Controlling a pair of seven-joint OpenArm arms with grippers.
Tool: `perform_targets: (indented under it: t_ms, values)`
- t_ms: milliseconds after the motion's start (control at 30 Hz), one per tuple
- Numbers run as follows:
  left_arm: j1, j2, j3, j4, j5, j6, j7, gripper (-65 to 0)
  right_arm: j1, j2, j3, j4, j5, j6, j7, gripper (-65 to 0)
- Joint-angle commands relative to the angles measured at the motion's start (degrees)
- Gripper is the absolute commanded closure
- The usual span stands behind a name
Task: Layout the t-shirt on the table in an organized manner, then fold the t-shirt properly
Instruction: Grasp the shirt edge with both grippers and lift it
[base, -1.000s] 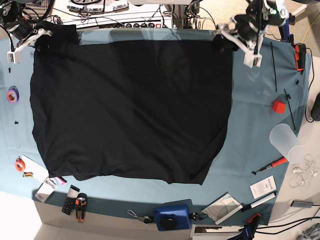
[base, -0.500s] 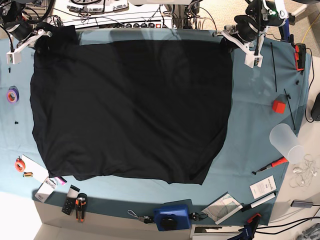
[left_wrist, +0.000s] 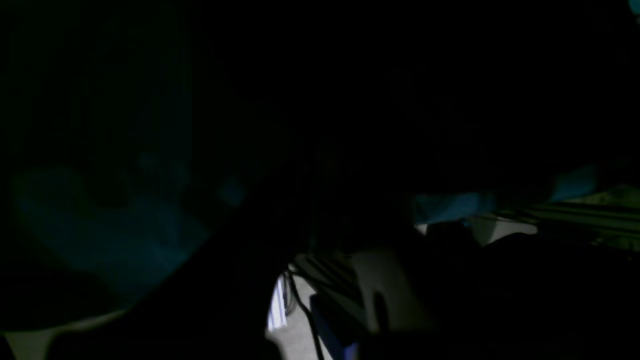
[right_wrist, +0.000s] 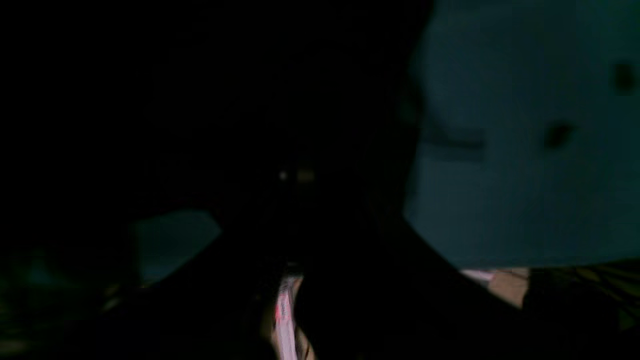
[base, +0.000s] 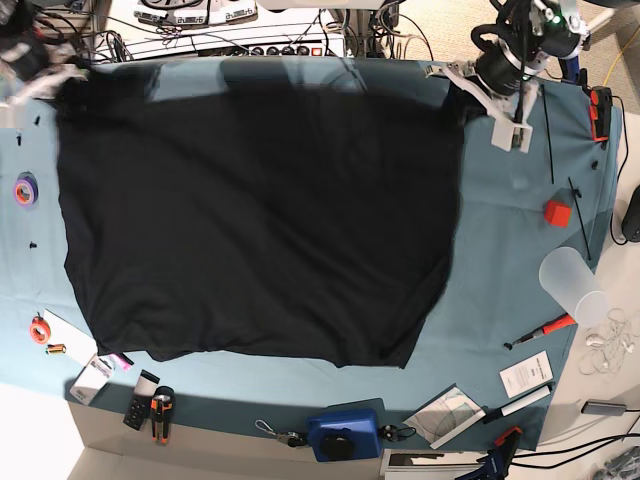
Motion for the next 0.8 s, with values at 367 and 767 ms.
perform_targets:
  t_ms: [367, 767]
  values:
    - [0.20, -0.04, -0.17, 2.58, -0.39, -0.24, -3.72, 0.0, 1.66, 2.08, -1.22, 0.74, -1.14, 0.06, 0.61, 0.0]
    - [-7.69, -0.07, 0.00, -5.64, 1.70, -0.24, -8.94, 0.0, 8.79, 2.10, -8.94, 0.63, -19.76, 0.06, 8.57, 0.0]
